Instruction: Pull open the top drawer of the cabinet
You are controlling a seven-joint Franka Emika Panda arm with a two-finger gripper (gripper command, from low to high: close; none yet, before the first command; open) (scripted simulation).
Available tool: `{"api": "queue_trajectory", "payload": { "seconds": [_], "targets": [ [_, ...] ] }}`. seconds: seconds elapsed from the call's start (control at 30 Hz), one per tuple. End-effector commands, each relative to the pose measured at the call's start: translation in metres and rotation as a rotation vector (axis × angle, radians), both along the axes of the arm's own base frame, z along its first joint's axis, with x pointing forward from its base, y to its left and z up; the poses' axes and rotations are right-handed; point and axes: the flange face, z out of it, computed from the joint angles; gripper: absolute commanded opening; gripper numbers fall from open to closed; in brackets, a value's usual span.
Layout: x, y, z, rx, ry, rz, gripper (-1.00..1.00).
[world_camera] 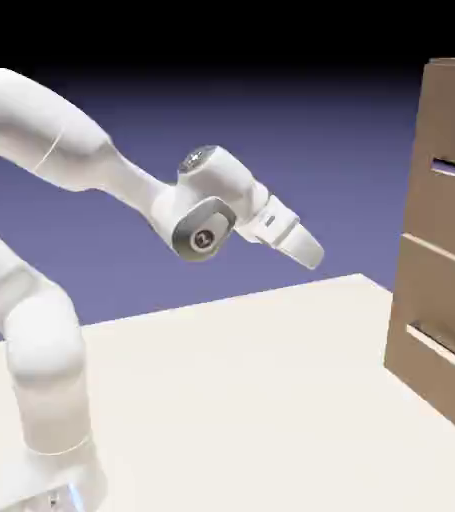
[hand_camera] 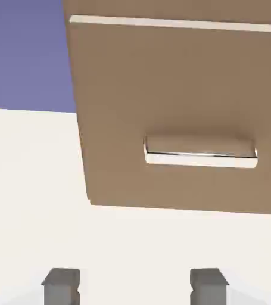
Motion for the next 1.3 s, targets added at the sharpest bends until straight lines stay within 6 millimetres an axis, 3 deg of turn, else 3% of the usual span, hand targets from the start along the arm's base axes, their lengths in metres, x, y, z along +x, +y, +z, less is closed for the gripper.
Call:
{"api": "queue_trajectory", "payload": {
  "seconds": [0.0,0.27,0.7,1.0,1.27],
  "targets": [
    [0.005,0.004,0.0,-0.071,0.006,0.05,0.0],
    [0.043,0.034,-0.014,-0.604,0.078,0.467,0.0],
    [0.093,0.069,-0.059,-1.336,0.189,1.197,0.0],
    [0.12,0.078,-0.08,-1.799,0.18,1.671,0.0],
    [0.142,0.073,-0.08,-2.246,0.127,1.988,0.0]
  ]
}}
